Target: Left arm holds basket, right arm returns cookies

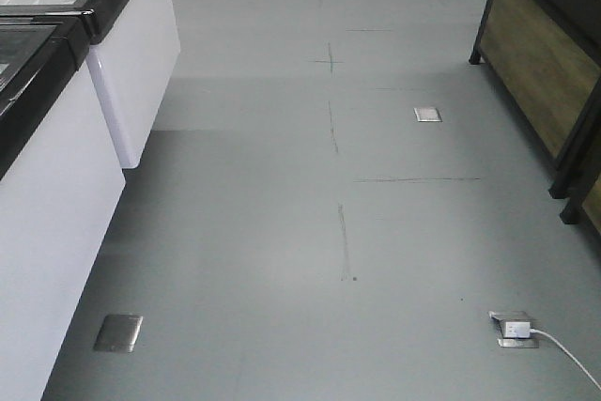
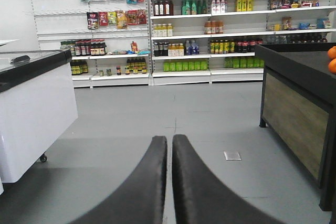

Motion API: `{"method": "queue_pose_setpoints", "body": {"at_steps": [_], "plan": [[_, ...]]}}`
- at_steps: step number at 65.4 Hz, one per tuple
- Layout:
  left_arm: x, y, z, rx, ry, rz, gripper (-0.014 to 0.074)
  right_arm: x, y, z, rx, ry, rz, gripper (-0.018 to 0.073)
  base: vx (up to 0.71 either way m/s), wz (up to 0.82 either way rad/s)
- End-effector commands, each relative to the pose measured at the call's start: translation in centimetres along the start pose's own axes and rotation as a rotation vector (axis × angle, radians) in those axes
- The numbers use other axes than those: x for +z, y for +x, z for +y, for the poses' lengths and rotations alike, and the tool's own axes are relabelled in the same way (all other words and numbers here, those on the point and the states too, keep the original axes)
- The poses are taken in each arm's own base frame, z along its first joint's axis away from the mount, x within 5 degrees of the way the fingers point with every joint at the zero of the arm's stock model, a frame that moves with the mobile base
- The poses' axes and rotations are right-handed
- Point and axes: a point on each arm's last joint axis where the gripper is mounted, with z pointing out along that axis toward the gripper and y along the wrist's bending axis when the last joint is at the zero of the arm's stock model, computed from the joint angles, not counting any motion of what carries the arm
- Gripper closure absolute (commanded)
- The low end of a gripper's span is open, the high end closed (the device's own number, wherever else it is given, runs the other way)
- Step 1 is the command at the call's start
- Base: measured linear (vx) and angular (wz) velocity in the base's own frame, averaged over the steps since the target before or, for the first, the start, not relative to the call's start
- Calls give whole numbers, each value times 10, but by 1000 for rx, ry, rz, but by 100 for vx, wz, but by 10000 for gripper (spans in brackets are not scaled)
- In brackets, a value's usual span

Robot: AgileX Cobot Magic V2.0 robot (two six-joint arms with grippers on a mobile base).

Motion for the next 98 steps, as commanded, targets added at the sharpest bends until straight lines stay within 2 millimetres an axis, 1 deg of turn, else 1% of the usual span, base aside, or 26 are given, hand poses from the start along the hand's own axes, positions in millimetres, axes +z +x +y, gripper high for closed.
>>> {"method": "queue_pose_setpoints", "body": {"at_steps": [1,11,17,22,33,36,42,48,54,57,61,71,86,92,98], "plan": [[-4,-20,-1,-4,10,-137,603,-1,-1,0,-17,0,-68,570,0,0],[-4,-22,-1,-6,11,-158,603,-1,-1,0,-17,0,-67,570,0,0],[-5,-28,-1,-45,15,-209,603,-1,-1,0,-17,0,-67,570,0,0],[-8,-41,-1,-101,25,-270,603,-1,-1,0,-17,0,-67,570,0,0],[-14,-80,-3,-104,31,-330,603,-1,-1,0,-17,0,-67,570,0,0],[-11,-94,-3,-104,30,-310,603,-1,-1,0,-17,0,-68,570,0,0],[-1,-114,-4,-97,24,-216,603,-1,-1,0,-17,0,-68,570,0,0],[13,-130,-5,-86,17,-106,603,-1,-1,0,-17,0,-68,570,0,0],[27,-142,-6,-86,12,-18,603,-1,-1,0,-17,0,-68,570,0,0],[34,-144,-6,-86,9,20,603,-1,-1,0,-17,0,-68,570,0,0],[42,-142,-6,-86,6,60,603,-1,-1,0,-17,0,-68,570,0,0],[54,-136,-6,-86,2,114,603,-1,-1,0,-17,0,-68,570,0,0],[59,-134,-6,-83,0,132,594,-1,-1,0,-17,-1,-69,570,0,0],[59,-135,-6,-77,0,130,571,-1,-1,0,-17,-1,-69,570,0,0],[59,-134,-6,-73,-1,137,525,-1,-1,0,-17,-1,-69,570,0,0]]}}
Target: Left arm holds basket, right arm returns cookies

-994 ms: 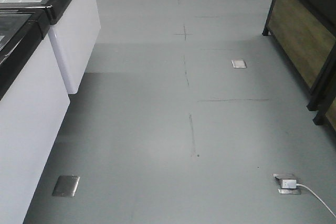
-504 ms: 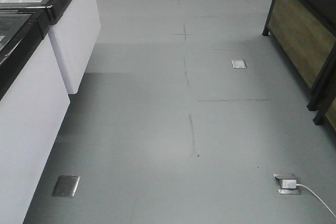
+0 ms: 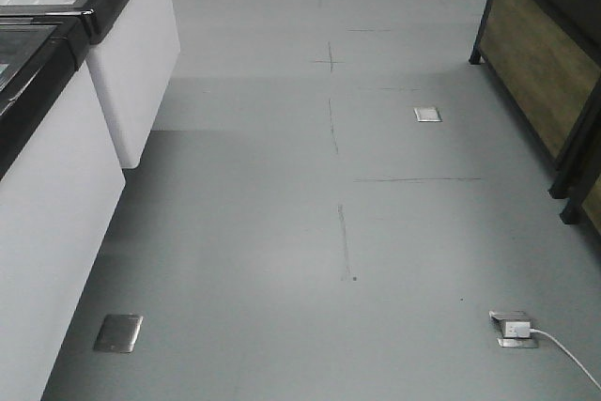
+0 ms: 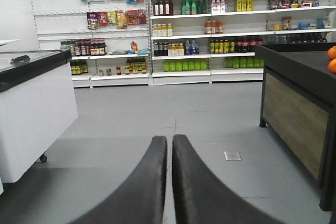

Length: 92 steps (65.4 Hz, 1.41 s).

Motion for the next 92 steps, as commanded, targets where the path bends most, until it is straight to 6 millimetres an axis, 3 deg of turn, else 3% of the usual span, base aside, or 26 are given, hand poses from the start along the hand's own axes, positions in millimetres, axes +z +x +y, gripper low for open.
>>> {"method": "queue_pose_setpoints", "body": {"at_steps": [1,25,32,48,55,77,84,92], "plan": [[-3,-17,-3,6,15,-94,512,-1,-1,0,-17,-1,-69,570,0,0],[-3,-17,-3,6,15,-93,169,-1,-1,0,-17,-1,-69,570,0,0],[-3,-18,-3,-4,17,-101,120,-1,-1,0,-17,-1,-69,570,0,0],[-3,-13,-2,-100,15,-42,133,-1,-1,0,-17,0,-66,570,0,0],[3,-20,-3,-202,-1,46,145,-1,-1,0,-17,0,-66,570,0,0],[69,-65,-7,-419,-91,291,146,-1,-1,0,-17,0,-67,570,0,0],[85,-80,6,-532,-168,357,146,-1,-1,0,-17,0,-67,570,0,0],[83,-105,27,-621,-225,346,146,-1,-1,0,-17,0,-66,570,0,0]]}}
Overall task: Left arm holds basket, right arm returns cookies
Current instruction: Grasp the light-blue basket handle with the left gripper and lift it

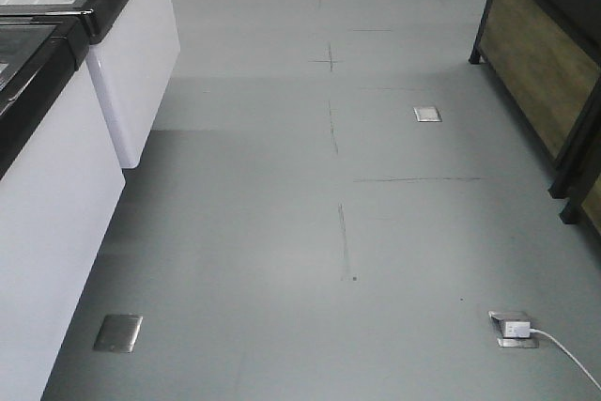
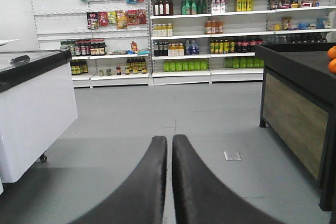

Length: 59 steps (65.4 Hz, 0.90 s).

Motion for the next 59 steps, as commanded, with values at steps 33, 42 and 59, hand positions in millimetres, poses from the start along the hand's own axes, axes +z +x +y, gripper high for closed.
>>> {"method": "queue_pose_setpoints", "body": {"at_steps": [33,42,59], "plan": [[-104,-134,65,-305,104,-426,146,-1,-2,0,-17,-1,-71,570,0,0],[-101,-153,96,-457,180,-451,146,-1,-2,0,-17,-1,-71,570,0,0],[-84,-177,160,-609,275,-507,141,-1,-2,0,-17,-1,-71,570,0,0]]}}
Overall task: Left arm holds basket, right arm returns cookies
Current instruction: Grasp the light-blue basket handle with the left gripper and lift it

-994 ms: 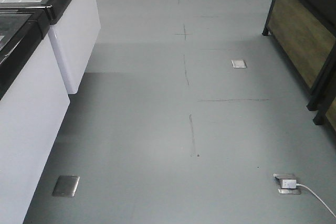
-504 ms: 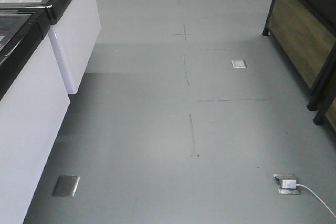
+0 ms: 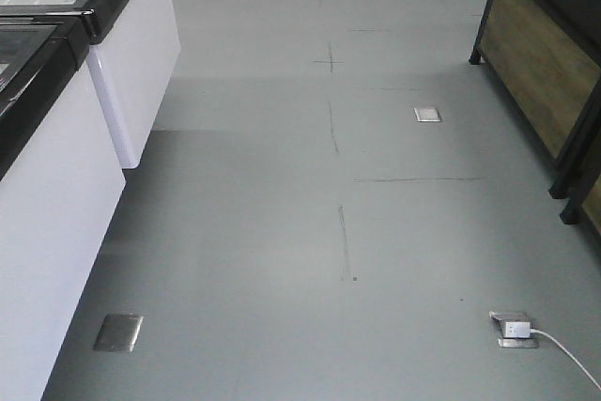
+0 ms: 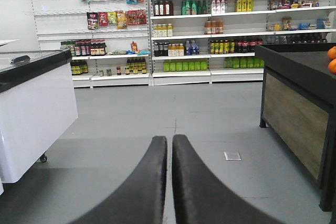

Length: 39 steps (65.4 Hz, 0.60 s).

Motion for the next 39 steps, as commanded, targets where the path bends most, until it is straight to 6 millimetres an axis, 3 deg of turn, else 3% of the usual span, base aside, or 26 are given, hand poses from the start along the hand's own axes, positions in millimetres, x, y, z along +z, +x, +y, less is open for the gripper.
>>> {"method": "queue_pose_setpoints", "body": {"at_steps": [1,25,39], "plan": [[0,-16,-7,-30,119,-58,141,-1,-2,0,-17,-1,-71,570,0,0],[54,-40,35,-188,295,1,69,-1,-2,0,-17,-1,-71,570,0,0],[81,-45,44,-272,435,3,69,-1,-1,0,-17,0,-67,570,0,0]]}}
